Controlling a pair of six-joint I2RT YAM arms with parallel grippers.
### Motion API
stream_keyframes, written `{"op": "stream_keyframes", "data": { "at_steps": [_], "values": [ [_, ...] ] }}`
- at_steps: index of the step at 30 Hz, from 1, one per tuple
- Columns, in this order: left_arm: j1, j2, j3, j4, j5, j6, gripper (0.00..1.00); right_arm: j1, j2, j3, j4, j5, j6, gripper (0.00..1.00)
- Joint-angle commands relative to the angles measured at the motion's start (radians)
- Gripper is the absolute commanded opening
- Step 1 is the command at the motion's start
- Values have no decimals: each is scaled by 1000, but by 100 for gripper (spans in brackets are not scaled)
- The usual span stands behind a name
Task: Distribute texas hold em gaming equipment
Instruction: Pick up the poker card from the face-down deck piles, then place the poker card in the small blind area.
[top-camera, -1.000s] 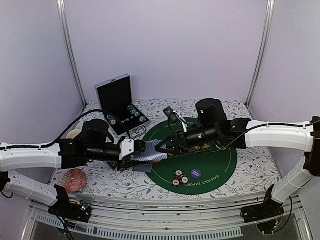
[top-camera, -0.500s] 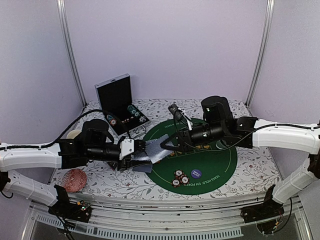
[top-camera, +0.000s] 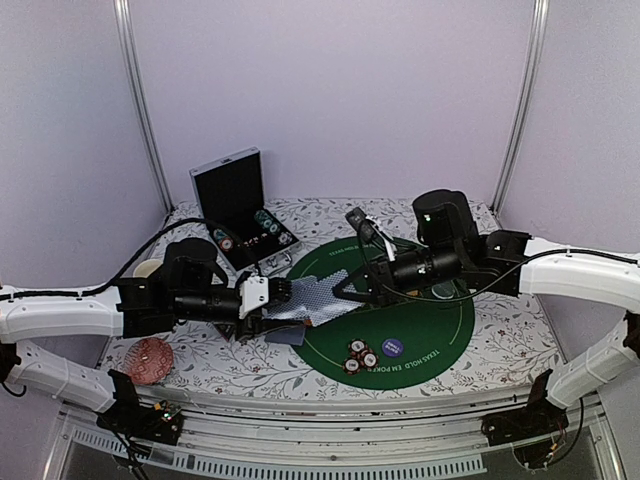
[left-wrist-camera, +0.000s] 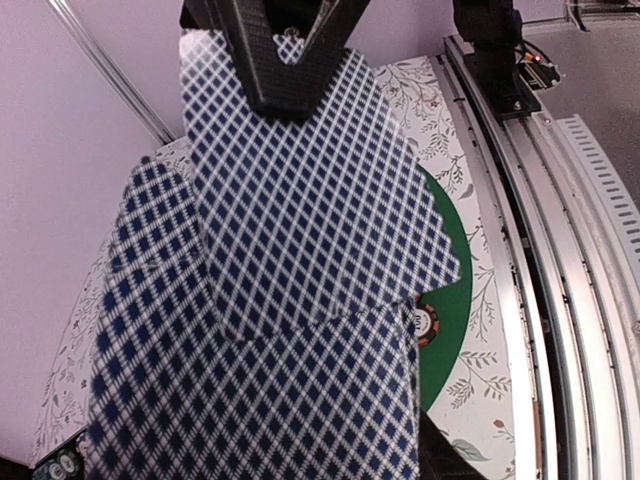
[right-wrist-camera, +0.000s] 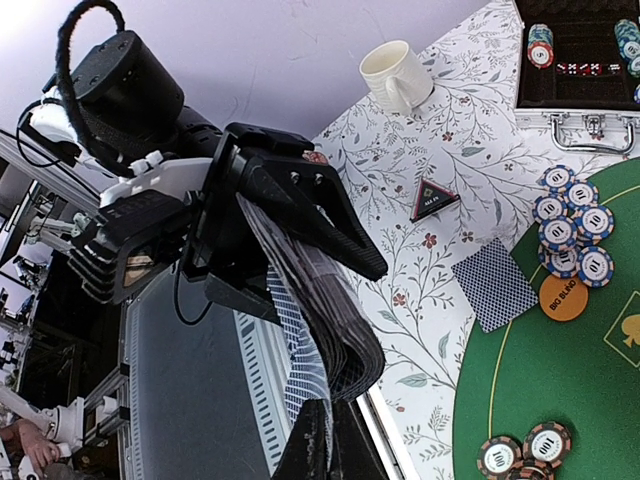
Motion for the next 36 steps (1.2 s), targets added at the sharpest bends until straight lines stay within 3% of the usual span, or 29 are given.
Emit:
{"op": "stream_keyframes", "data": {
  "at_steps": [1, 8, 16, 25, 30, 36],
  "values": [
    [-11, -6, 14, 40, 1, -9, 44, 4, -72, 11, -71, 24, -27, 3],
    [-11, -4, 14, 40, 2, -11, 44, -32, -172, 22, -188, 48, -50, 2],
    [-11, -1, 16, 40, 4, -11, 44, -282, -325, -172, -271, 167, 83, 2],
    [-11, 3, 23, 32, 5, -10, 44, -436, -219, -456, -141, 259, 201, 2],
    [-11, 6, 22, 31, 6, -10, 44, -464, -116, -514, -47, 199, 217, 2],
    [-12, 7, 22, 29, 4, -9, 44, -480, -94, -534, -47, 232, 224, 2]
  ]
}}
